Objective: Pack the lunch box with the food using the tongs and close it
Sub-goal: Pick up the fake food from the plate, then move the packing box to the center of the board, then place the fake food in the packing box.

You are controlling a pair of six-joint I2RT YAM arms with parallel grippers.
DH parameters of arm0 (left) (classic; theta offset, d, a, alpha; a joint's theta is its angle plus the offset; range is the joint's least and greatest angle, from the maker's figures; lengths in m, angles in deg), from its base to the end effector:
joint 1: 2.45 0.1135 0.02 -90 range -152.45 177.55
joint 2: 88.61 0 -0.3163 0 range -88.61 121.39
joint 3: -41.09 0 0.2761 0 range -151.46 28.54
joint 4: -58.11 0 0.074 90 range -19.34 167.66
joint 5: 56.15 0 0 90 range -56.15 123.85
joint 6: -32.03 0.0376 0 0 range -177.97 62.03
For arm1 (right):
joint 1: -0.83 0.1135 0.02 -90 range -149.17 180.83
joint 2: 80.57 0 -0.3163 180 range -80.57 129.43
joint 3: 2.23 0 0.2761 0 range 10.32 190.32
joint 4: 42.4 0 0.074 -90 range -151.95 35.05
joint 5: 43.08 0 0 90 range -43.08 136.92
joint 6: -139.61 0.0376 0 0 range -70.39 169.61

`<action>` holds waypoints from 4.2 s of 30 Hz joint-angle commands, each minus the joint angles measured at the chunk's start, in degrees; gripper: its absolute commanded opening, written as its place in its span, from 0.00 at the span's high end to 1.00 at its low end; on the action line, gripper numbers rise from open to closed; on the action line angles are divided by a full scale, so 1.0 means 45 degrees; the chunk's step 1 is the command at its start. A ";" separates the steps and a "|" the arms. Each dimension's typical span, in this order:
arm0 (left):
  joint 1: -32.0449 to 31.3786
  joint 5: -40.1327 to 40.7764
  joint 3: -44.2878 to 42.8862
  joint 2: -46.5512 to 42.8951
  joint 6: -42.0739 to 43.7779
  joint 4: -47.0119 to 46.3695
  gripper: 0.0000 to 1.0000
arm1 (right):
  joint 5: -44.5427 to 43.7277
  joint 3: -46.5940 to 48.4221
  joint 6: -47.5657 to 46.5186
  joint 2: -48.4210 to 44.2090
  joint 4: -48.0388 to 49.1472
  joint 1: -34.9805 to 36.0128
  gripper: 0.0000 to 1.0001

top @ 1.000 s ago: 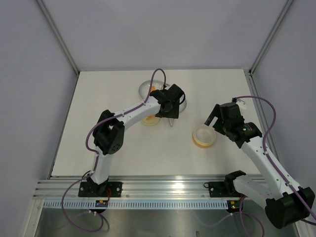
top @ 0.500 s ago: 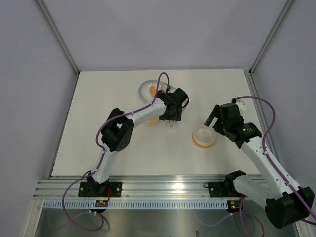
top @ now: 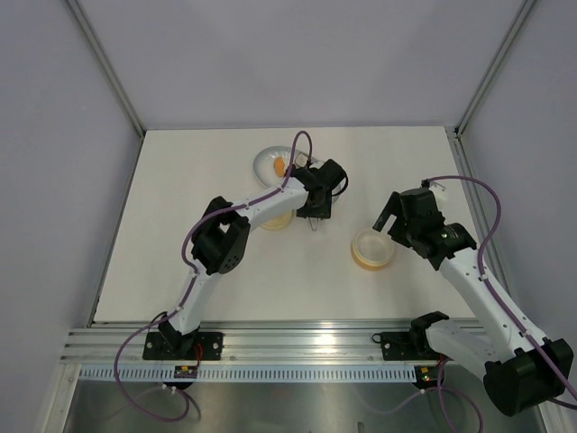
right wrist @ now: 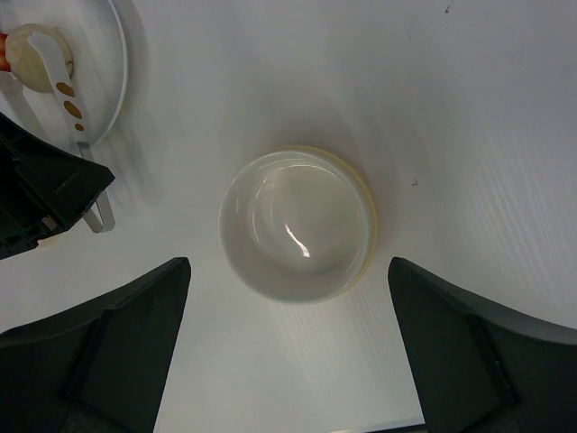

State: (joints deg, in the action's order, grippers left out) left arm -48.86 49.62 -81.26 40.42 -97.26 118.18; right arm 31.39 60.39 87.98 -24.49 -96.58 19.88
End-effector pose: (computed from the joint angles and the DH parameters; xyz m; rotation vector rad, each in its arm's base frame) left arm 0.3776 -0.3818 0.2259 0.0895 2.6581 -0.1020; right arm 0.1848 0.0532 0.3260 0.5201 2.3109 0.1574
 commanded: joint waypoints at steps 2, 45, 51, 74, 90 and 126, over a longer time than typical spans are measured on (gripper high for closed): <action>-0.0038 0.0480 -0.0737 0.0096 -0.0156 0.0200 0.48 | -0.0123 0.0047 -0.0265 0.0078 0.0383 -0.0053 0.01; 0.0178 -0.1688 0.0044 -0.3263 0.2187 0.1216 1.00 | -0.0376 -0.1045 0.2156 -0.0897 -0.2175 -0.2435 0.14; 0.0177 -0.1747 0.0161 -0.3810 0.2871 0.1449 1.00 | 0.0438 -0.1788 0.3035 -0.0469 -0.2470 -0.2729 0.77; 0.0216 -0.3894 -0.0152 -0.4884 0.4121 0.2231 1.00 | 0.3510 -0.3021 0.3153 0.2751 0.3855 -0.2299 0.75; 0.0158 -0.5710 0.0962 -0.5120 0.4472 0.1938 1.00 | 0.4253 0.0222 0.2705 0.6719 0.5834 -0.2260 0.72; -0.0448 -0.6121 0.2192 -0.3166 0.4355 -0.0269 0.69 | 0.1615 -0.1574 0.1884 0.1699 0.2863 -0.2807 0.52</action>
State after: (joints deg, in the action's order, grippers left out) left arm -50.72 22.70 -71.55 26.78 -77.48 119.41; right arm 40.29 53.42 96.50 -16.17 -83.90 7.51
